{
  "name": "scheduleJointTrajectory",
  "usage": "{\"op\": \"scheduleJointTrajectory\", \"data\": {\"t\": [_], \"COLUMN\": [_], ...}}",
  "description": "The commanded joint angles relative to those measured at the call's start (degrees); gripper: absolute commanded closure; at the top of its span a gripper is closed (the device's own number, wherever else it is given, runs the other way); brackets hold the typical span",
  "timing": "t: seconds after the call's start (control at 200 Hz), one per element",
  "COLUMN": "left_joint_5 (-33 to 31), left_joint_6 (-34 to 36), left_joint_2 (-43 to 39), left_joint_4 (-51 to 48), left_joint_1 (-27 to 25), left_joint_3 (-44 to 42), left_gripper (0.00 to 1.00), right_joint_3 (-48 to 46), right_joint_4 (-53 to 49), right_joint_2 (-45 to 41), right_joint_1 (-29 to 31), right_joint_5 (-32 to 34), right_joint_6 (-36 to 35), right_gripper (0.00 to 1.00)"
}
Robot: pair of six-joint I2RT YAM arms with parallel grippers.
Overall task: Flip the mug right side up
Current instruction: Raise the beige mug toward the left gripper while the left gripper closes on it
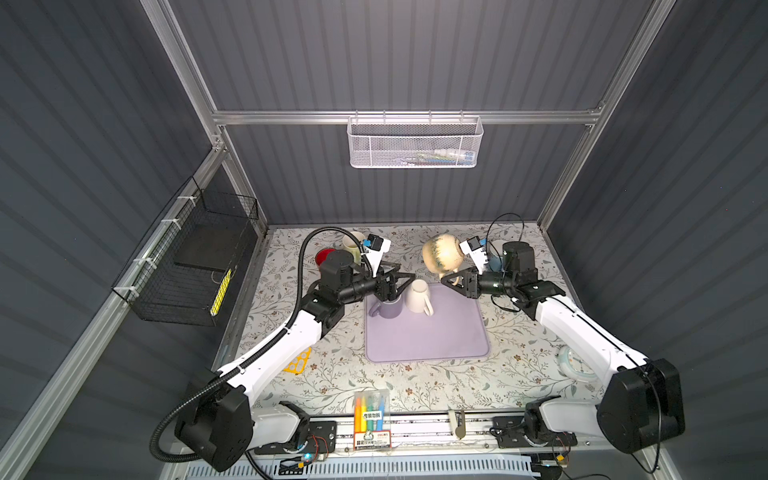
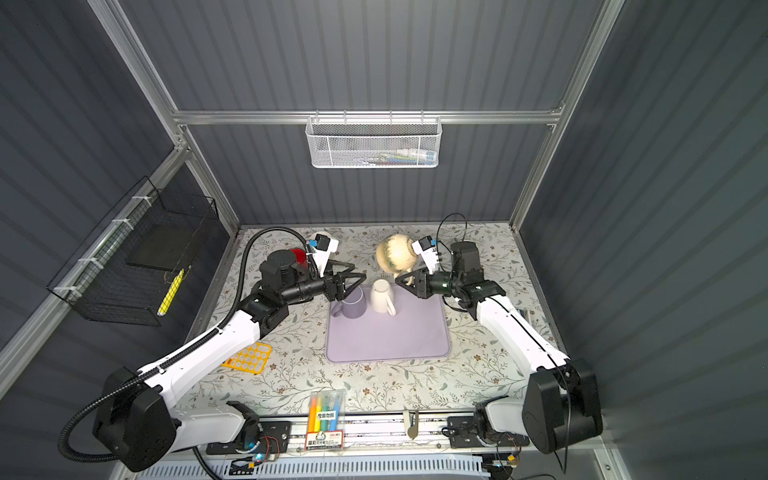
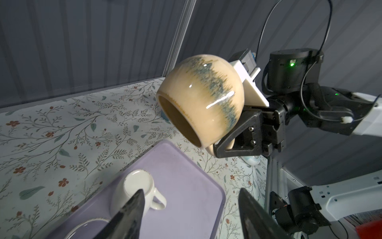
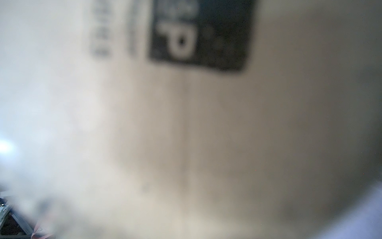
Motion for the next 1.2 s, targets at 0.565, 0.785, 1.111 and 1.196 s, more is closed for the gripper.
{"op": "scheduleJointTrajectory", "data": {"t": [0.565,0.785,1.111,1.196], "left_joint_5": [8.93,9.48,10.95,11.57], "left_joint_6": [-13.00,-13.65,-15.87,-17.30], "left_joint_2": [9.84,10.34,12.31,13.21], "left_joint_4": [24.44,26.67,30.89,32.83], "left_joint_1": [-2.59,-2.77,-3.02,-3.20], "left_joint_3": [2.93,3.23,4.40,4.62], "left_gripper": [0.28,0.29,0.35,0.38], "right_joint_3": [0.01,0.50,0.26,-0.18], "right_joint_4": [17.07,17.65,21.31,23.92], "right_joint_2": [-0.33,0.90,1.87,2.62], "right_joint_1": [2.15,3.29,3.85,3.84], "right_joint_5": [-9.03,-9.93,-11.16,-11.81], "right_joint_6": [6.50,6.74,8.80,10.41], "right_gripper": [0.97,0.98,0.98,0.98]}}
